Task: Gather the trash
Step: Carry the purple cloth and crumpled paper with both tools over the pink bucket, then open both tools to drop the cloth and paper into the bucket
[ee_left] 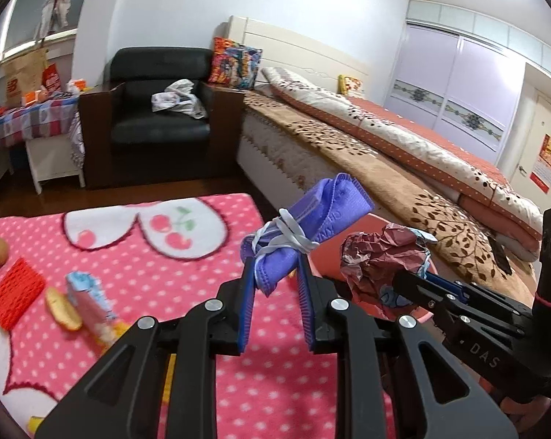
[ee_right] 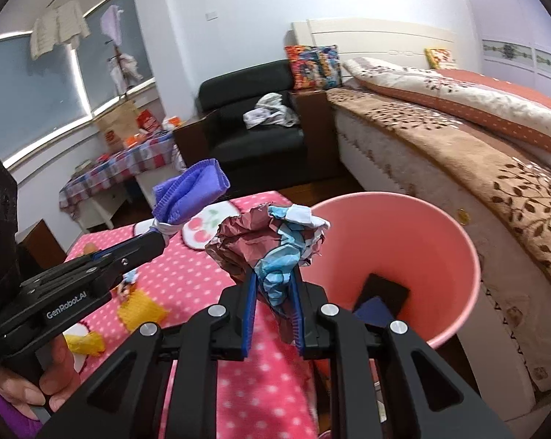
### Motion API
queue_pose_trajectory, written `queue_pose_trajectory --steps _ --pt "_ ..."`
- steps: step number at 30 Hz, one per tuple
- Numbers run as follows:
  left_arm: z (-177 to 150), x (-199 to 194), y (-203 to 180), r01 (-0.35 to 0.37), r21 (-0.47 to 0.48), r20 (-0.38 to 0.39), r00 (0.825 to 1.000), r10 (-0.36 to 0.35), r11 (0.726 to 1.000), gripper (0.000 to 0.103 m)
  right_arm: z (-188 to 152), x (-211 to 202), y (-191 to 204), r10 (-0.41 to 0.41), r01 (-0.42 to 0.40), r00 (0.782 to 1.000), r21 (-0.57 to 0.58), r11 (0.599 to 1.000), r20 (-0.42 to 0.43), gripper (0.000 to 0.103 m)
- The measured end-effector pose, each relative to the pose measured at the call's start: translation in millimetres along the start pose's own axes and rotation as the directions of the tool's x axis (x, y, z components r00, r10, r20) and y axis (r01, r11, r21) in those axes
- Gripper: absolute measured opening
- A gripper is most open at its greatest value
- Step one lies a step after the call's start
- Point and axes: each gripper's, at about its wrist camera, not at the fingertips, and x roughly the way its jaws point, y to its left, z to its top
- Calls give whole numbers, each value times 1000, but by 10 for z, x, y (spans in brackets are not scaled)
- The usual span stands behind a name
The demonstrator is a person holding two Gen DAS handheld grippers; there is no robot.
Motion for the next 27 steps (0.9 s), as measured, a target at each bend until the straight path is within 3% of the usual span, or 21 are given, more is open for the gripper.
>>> queue_pose_trajectory --steps 12,27 --pt "71 288 -345 53 35 -3 999 -53 998 22 33 -30 -495 -87 86 996 76 993 13 16" --pt "70 692 -747 107 95 -30 994 -105 990 22 35 29 -832 -157 155 988 101 983 10 16"
